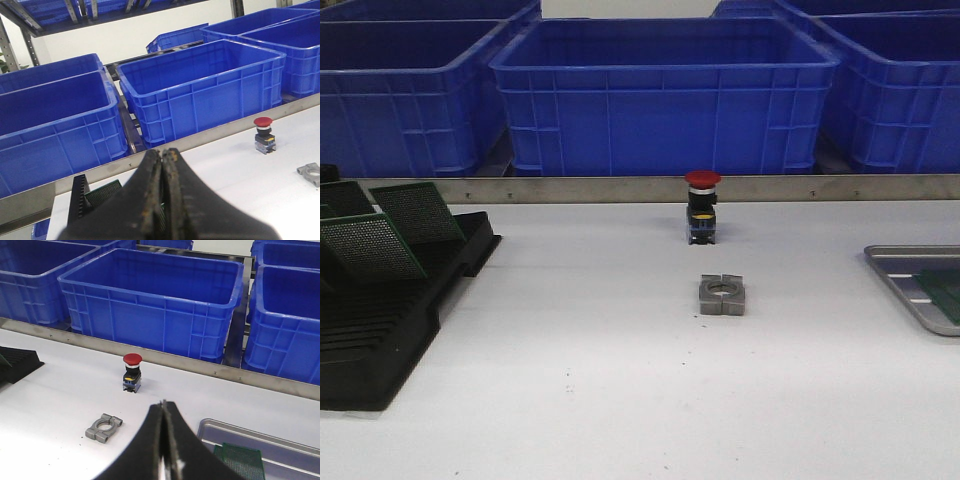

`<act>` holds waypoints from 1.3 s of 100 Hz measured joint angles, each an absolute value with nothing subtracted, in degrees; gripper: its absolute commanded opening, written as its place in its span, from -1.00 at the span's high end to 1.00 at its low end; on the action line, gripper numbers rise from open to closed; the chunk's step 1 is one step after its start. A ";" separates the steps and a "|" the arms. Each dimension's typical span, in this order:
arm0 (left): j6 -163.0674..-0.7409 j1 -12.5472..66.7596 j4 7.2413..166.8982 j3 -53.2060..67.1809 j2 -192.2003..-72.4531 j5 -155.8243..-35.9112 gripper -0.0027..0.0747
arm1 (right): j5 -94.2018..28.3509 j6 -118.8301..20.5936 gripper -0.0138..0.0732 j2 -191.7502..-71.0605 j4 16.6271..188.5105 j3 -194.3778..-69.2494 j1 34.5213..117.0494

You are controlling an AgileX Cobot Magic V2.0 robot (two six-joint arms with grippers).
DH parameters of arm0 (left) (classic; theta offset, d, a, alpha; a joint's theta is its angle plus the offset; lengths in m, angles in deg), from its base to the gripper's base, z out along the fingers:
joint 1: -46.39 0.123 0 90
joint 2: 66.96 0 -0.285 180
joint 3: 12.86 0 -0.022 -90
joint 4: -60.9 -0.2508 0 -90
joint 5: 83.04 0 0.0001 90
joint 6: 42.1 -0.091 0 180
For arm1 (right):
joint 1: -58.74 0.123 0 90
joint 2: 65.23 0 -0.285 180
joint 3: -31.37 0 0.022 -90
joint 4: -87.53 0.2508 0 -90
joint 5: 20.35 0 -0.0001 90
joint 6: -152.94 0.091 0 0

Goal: Place circuit board on tray

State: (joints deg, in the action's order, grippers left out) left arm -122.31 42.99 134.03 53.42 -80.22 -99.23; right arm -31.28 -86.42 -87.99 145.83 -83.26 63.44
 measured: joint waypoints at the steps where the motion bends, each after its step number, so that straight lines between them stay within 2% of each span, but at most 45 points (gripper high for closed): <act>1: -122.31 42.99 134.13 53.42 -80.22 -99.06 0.97 | -31.28 -86.42 0.82 -87.99 145.83 -83.26 63.44; 16: -122.31 42.99 133.27 53.42 -80.22 -97.63 0.97 | -31.28 -86.42 0.82 -87.99 145.83 -83.26 63.44; 28: -115.70 42.99 124.65 53.42 -80.22 -96.01 0.97 | -31.28 -86.42 0.82 -87.99 145.83 -83.26 63.44; 54: -64.59 42.99 79.60 56.51 -78.62 -95.88 0.97 | -31.28 -86.42 0.82 -87.99 145.83 -83.26 63.44; 71: -44.46 43.43 60.90 63.54 -74.48 -88.80 0.97 | -31.28 -86.42 0.82 -87.99 145.83 -83.26 63.44; 99: -39.63 44.71 58.41 64.16 -74.46 -96.44 0.97 | -31.28 -86.42 0.82 -87.99 145.83 -83.16 63.44; 130: -39.54 44.71 58.16 64.16 -74.46 -97.55 0.97 | -31.28 -86.42 0.82 -87.99 145.83 -83.16 63.44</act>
State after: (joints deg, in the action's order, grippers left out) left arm -39.54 44.71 58.16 64.16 -74.46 -97.55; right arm -31.28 -86.42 -87.99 145.83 -83.16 63.44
